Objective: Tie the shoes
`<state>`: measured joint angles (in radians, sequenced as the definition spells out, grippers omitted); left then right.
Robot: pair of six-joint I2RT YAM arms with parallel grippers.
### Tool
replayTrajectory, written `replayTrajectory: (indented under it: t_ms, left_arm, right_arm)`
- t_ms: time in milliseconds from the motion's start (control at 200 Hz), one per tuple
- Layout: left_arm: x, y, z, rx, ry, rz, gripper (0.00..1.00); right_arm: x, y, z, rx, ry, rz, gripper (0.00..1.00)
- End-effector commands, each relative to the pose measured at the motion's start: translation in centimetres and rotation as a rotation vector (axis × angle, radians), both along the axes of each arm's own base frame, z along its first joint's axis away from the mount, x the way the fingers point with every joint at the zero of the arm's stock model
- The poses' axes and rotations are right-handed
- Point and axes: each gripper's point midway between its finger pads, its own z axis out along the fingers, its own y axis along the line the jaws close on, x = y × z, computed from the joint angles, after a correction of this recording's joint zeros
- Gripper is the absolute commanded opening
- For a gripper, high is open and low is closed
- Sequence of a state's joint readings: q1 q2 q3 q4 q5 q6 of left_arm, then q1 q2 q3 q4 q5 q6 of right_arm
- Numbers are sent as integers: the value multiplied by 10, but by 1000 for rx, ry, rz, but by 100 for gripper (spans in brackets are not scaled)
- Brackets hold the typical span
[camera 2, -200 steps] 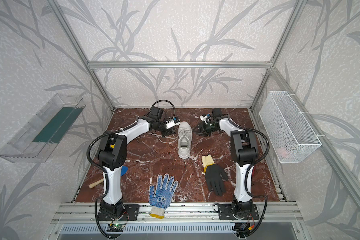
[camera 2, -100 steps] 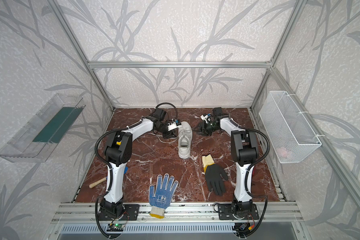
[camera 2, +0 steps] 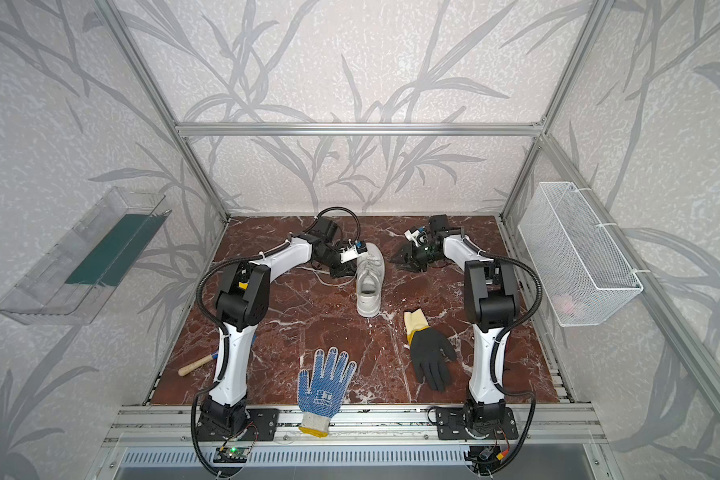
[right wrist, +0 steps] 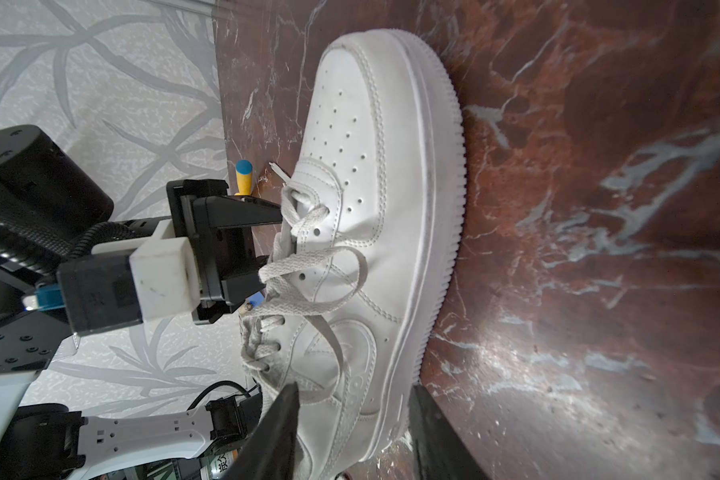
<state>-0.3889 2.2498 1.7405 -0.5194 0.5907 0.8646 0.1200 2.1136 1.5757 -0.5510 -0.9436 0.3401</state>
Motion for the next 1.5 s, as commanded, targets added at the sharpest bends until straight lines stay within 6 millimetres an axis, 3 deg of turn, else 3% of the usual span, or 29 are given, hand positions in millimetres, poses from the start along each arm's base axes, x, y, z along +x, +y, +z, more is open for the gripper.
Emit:
replayTrajectory:
  t_ms: [0,210,910,1190,1340,1495]
  left_arm:
    - [-2,-9,1,-33,0,-38,22]
    - [1,-7,10,-35,-49,-40,0]
    - [7,4,45,-78,-164,32,0]
    - [7,5,62,-85,-244,8,0]
    - [5,5,74,-88,-274,-10,0]
    - [5,4,88,-98,-287,-15,0]
  right_arm:
    - [-1,-1,29,17,-60,11,45]
    - [-2,-1,30,16,-65,13,45]
    - [-11,-4,30,16,-64,7,45]
    - [-17,-1,20,53,-25,5,42]
    - [-20,2,11,86,14,-22,38]
    - [-25,5,-5,116,69,-43,24]
